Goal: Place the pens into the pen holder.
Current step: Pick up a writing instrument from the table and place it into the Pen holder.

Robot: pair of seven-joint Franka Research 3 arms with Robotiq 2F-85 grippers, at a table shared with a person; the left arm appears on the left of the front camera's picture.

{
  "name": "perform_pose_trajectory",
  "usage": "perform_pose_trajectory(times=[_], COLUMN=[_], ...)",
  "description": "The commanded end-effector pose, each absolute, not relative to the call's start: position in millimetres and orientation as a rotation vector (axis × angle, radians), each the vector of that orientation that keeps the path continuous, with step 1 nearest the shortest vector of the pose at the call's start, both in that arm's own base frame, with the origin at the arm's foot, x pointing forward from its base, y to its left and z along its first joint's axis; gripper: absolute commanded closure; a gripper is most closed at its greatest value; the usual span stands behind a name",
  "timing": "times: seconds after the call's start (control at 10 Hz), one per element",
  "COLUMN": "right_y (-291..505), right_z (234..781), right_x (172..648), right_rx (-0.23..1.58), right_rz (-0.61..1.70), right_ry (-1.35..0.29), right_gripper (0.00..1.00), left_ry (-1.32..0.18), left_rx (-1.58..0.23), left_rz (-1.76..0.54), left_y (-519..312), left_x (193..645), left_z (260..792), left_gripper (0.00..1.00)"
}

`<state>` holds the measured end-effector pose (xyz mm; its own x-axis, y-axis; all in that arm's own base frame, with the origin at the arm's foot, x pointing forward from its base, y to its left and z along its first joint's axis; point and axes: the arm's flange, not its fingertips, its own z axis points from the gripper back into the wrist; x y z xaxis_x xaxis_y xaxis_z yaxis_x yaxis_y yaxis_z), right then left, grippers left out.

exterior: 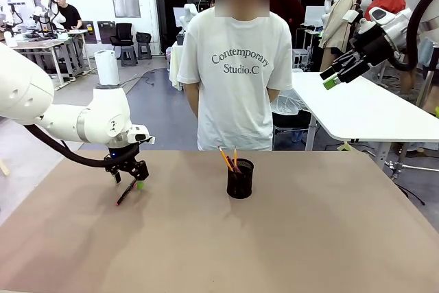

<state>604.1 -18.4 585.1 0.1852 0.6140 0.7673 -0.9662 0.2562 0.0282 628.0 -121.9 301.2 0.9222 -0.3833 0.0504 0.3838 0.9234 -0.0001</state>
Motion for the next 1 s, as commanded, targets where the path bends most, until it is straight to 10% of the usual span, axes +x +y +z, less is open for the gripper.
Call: perform_pose_trajectory(times=[0.0, 0.5, 0.9], right_y=[-16, -16, -16], right_z=[584, 584, 584], right_x=[602, 602, 602], right_rx=[0.584, 0.584, 0.584], right_rz=[1.207, 1.207, 1.207], right_ry=[-0.729, -0.729, -0.729], right_gripper=[0.0, 0.0, 0.0], left_ry=[-0.053, -0.051, -0.06], left_rx=[0.028, 0.026, 0.029], left_rz=[-0.406, -0.405, -0.405], left_y=[-125, -128, -130], left_x=[631, 626, 620], left_z=[299, 300, 304], left_gripper=[0.0, 0.97, 1.0])
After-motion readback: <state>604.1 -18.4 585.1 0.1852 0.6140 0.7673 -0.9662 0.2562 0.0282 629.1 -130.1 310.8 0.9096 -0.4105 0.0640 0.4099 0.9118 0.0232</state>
